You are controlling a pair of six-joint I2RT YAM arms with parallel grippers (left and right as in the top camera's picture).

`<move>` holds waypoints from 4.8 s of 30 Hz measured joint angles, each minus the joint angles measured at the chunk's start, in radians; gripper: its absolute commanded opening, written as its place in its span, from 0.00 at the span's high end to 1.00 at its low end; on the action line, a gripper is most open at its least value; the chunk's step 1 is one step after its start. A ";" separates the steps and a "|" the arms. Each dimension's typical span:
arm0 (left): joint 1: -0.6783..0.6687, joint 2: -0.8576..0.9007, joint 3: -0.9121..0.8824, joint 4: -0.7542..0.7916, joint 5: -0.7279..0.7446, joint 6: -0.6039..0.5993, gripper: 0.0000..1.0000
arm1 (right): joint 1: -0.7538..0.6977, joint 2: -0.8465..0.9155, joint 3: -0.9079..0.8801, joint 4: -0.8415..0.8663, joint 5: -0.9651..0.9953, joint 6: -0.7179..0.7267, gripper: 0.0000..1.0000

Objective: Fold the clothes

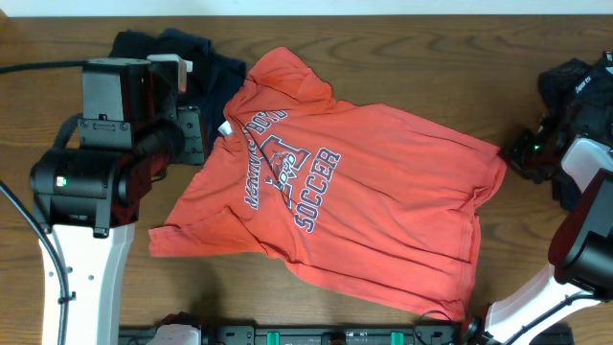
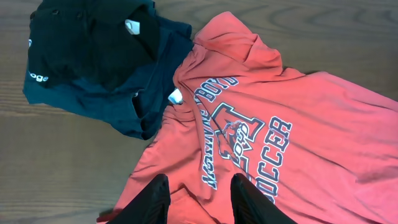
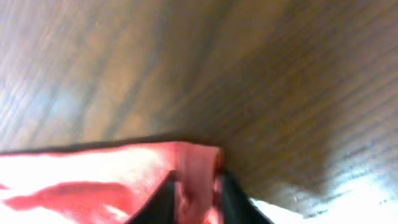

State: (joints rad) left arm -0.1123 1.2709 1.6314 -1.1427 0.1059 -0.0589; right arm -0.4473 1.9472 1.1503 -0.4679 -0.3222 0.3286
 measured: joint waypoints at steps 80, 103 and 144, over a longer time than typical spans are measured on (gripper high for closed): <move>0.183 0.188 -0.832 0.234 0.074 -0.262 0.31 | -0.079 -0.665 -0.114 -0.787 0.054 -0.106 0.15; 0.189 0.178 -0.834 0.082 0.158 -0.218 0.62 | -0.079 -0.665 -0.114 -0.768 0.054 -0.106 0.15; 0.180 0.179 -0.954 0.188 0.316 -0.165 0.59 | -0.079 -0.665 -0.114 -0.769 0.053 -0.106 0.17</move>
State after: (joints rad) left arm 0.0681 1.4494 0.6769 -0.9550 0.4221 -0.2241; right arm -0.5266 1.2827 1.0363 -1.2369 -0.2687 0.2222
